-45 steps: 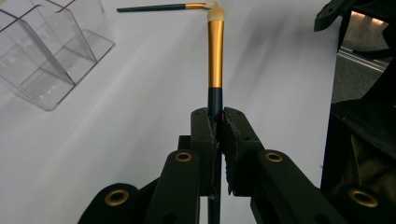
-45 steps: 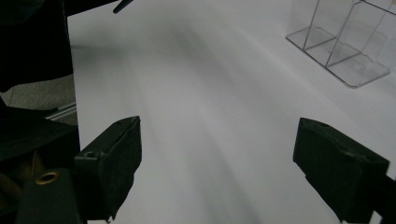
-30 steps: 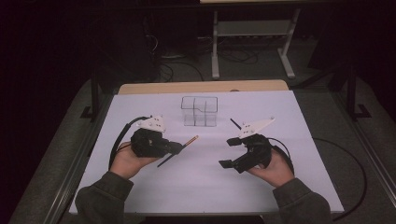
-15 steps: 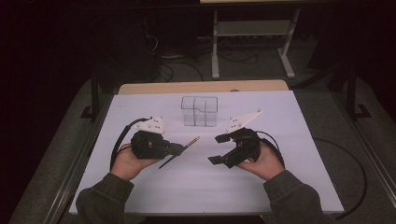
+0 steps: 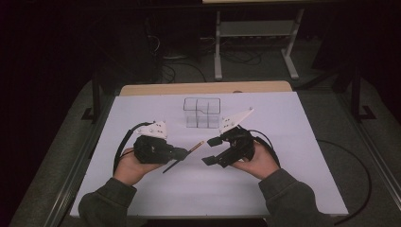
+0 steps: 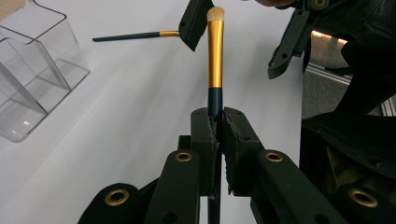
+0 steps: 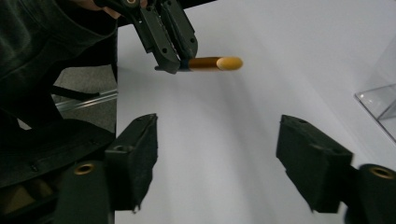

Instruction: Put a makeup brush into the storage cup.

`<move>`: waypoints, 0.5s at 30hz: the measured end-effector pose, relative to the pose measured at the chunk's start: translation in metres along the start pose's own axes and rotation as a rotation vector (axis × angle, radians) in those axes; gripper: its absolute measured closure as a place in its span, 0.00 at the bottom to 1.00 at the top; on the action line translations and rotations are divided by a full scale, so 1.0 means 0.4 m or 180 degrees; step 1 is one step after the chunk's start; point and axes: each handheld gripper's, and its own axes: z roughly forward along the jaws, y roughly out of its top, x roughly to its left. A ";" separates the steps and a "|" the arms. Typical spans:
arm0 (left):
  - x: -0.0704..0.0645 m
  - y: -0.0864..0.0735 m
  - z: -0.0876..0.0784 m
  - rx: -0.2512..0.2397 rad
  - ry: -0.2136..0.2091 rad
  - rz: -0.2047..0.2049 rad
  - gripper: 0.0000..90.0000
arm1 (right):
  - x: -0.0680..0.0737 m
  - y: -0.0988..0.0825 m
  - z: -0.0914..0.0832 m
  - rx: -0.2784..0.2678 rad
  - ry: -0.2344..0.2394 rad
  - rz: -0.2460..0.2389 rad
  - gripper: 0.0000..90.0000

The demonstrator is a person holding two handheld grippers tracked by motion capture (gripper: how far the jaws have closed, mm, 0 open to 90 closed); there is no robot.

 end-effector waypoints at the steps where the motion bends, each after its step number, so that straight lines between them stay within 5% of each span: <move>1: 0.000 0.000 0.000 -0.0004 -0.0001 -0.0001 0.92 | -0.001 0.002 0.000 0.0011 0.0021 -0.0006 0.36; 15: -0.010 -0.001 0.000 -0.0030 -0.0045 0.0034 0.92 | -0.003 0.027 0.014 0.0001 0.0174 -0.0058 0.53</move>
